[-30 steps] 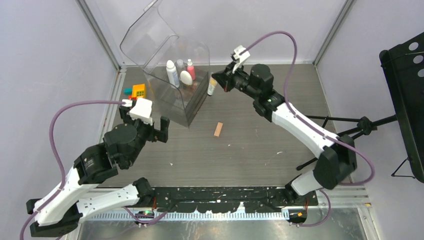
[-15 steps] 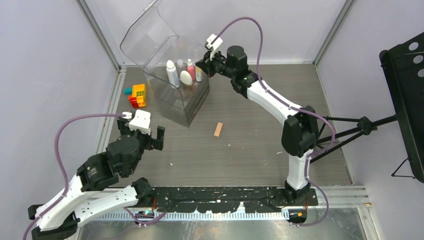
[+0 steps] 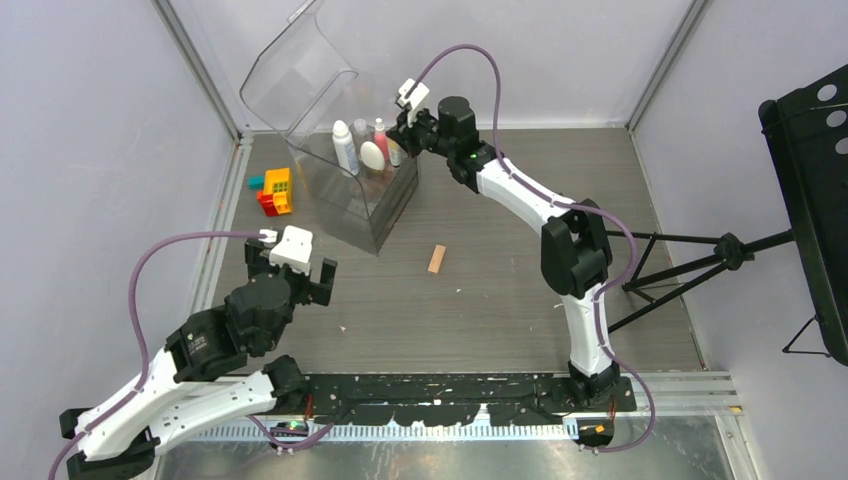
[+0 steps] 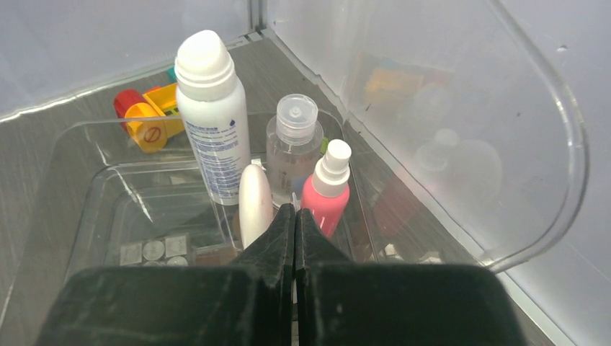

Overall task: Organize the makeup
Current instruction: Place the makeup in the storage box.

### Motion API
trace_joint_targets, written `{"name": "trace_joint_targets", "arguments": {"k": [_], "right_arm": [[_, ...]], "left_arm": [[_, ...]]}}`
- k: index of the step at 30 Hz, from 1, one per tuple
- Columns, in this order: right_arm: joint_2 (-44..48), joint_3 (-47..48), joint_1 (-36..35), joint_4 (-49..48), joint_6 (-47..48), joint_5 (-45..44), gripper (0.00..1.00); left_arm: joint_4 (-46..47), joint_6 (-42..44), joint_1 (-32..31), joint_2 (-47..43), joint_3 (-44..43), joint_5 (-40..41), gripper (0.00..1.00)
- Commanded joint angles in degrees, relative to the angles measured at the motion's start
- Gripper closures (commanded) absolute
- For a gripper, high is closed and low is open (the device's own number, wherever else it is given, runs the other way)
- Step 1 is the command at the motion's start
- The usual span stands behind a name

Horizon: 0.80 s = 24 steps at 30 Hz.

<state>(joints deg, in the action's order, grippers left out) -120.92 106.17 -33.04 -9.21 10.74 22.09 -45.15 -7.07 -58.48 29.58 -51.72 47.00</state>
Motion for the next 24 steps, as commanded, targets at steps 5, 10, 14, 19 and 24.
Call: {"name": "trace_joint_targets", "arguments": {"k": [5,10,14,19,24], "right_arm": [[-1.8,3.0,0.1,-6.4,3.5,-3.6,0.99],[-3.8,4.8,0.0,-6.2,4.2,-4.0,0.94],[-5.2,6.0,0.1,-7.0,3.4,-5.1,0.89],[-5.8,5.2,0.0,-9.3,1.5,-6.9,0.76],[-5.7,4.0,0.0,-10.4,0.6,-7.5,0.64]], "left_arm": [[3.0,1.3,0.7,0.8,0.6,0.3,0.0],[3.5,1.6,1.5,1.4,0.8,-0.8,0.0],[3.6,1.7,2.5,1.5,0.8,-1.4,0.0],[3.8,1.8,3.5,1.5,1.1,-2.3,0.0],[4.1,1.9,3.8,1.9,1.1,-3.0,0.0]]}}
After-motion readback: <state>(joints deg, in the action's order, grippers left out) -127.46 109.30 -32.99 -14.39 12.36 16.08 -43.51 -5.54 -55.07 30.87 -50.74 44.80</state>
